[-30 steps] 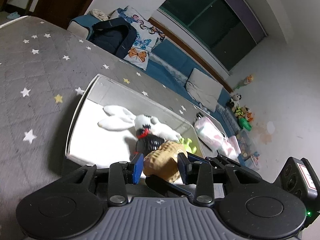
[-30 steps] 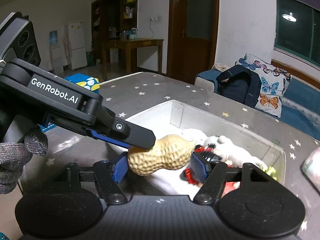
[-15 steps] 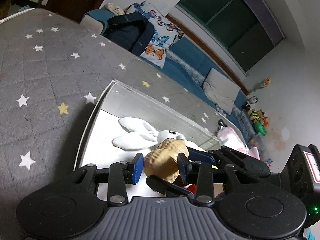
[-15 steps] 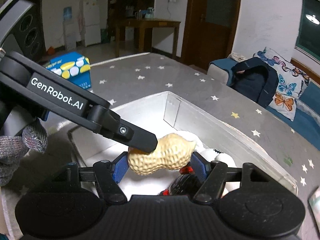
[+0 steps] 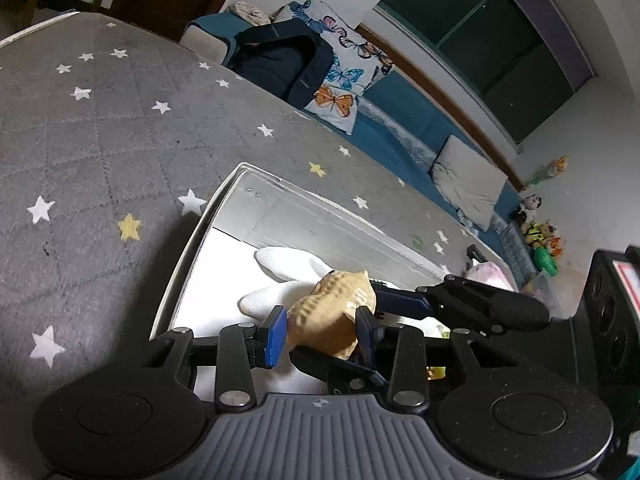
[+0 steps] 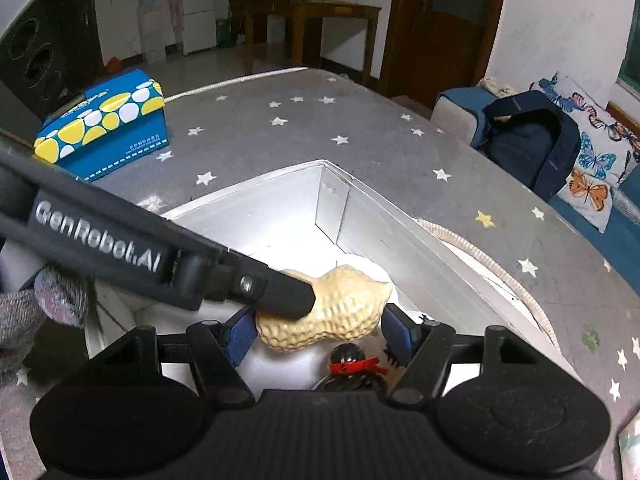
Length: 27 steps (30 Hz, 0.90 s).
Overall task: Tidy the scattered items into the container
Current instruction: 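Lift the peanut toy over the box rim and release it inside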
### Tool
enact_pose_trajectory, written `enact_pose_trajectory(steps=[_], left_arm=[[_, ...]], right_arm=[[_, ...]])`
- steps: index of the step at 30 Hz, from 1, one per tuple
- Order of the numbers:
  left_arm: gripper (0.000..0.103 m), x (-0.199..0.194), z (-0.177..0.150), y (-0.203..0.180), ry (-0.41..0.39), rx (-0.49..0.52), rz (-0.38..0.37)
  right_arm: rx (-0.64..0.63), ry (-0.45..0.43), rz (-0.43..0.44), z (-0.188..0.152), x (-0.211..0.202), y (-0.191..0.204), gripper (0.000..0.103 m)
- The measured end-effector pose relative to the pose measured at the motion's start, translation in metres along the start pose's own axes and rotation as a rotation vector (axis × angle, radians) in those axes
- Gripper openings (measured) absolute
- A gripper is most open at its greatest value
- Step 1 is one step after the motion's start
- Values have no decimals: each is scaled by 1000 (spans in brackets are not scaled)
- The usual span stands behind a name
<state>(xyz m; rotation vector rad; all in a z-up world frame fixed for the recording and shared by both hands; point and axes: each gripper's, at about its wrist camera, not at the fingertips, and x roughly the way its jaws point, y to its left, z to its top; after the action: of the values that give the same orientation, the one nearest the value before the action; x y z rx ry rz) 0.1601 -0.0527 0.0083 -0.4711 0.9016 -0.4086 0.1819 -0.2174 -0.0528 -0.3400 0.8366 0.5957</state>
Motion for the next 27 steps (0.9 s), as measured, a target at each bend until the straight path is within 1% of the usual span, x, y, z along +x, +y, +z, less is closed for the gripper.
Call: enact_pose_trajectory(steps=[6,10,16,27], left_arm=[[40,8,-3,-10,-2,59,66],[40,10,-7,-14,-3,97,87],[40,7,-9,-15,-4,116,95],[40,-4,-11,-13,-24,121,83]], right_arm=[[-36,44,-11,4,13,2,68],[-60,50,-22,3,16,6,69],[-62,41,-27,1,16,10,69],[-28,15,-44,-1,11,13,70]])
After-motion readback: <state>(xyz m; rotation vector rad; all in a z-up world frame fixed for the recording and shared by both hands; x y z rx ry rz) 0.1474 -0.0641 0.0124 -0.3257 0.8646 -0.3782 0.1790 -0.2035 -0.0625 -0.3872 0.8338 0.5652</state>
